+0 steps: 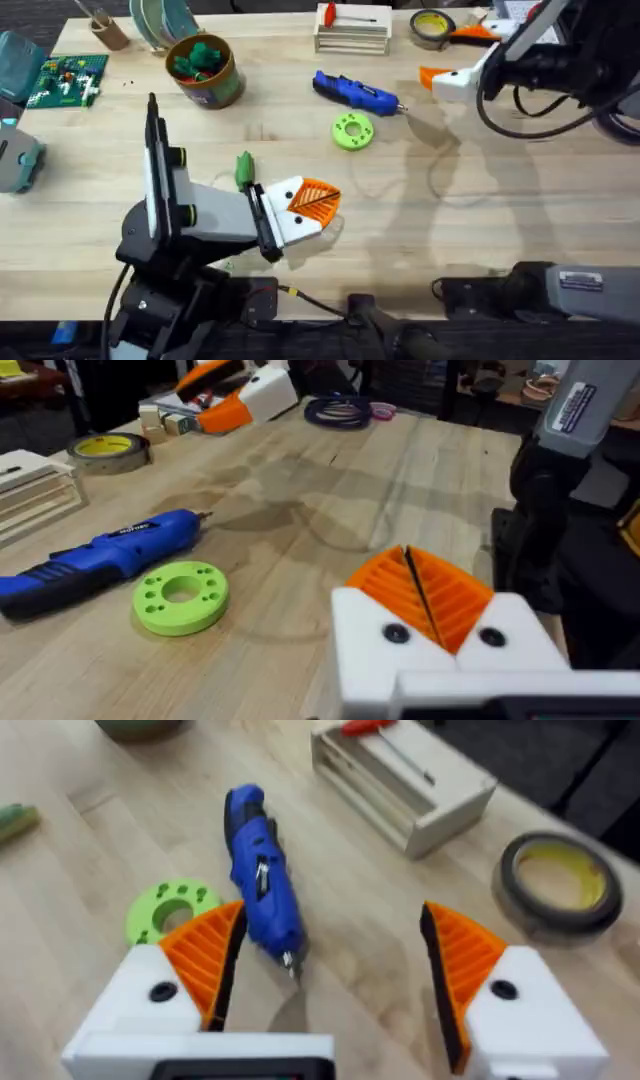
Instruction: Pick up the gripper from the table and insert it into the empty holder that is missing its gripper. Then pick up a screw, insert it into the mounting hole, and use the screwdriver to tighten it. Finally, clean up the table by picking up the vegetable and placing it into the bucket.
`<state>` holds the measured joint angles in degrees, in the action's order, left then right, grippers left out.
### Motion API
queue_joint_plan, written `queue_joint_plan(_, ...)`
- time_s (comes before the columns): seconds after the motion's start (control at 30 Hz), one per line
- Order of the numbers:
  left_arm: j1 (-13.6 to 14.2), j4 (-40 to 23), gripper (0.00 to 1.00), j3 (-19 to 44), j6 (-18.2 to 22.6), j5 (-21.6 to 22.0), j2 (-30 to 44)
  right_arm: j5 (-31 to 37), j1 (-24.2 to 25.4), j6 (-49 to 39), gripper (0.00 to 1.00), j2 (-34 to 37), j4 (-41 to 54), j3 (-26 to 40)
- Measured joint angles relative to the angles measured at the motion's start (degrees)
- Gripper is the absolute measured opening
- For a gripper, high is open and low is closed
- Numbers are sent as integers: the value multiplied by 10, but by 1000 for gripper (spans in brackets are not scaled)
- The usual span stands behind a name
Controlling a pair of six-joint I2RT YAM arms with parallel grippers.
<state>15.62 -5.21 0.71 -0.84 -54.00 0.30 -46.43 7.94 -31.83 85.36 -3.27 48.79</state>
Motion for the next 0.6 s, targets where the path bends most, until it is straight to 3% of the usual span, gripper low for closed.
queue_joint_plan(0.27,0,0,17,0,0,0,0,62,-23,-24,970,0,178,86)
queue_joint_plan(0.6,0,0,17,0,0,0,0,207,-106,-47,973,0,379,217)
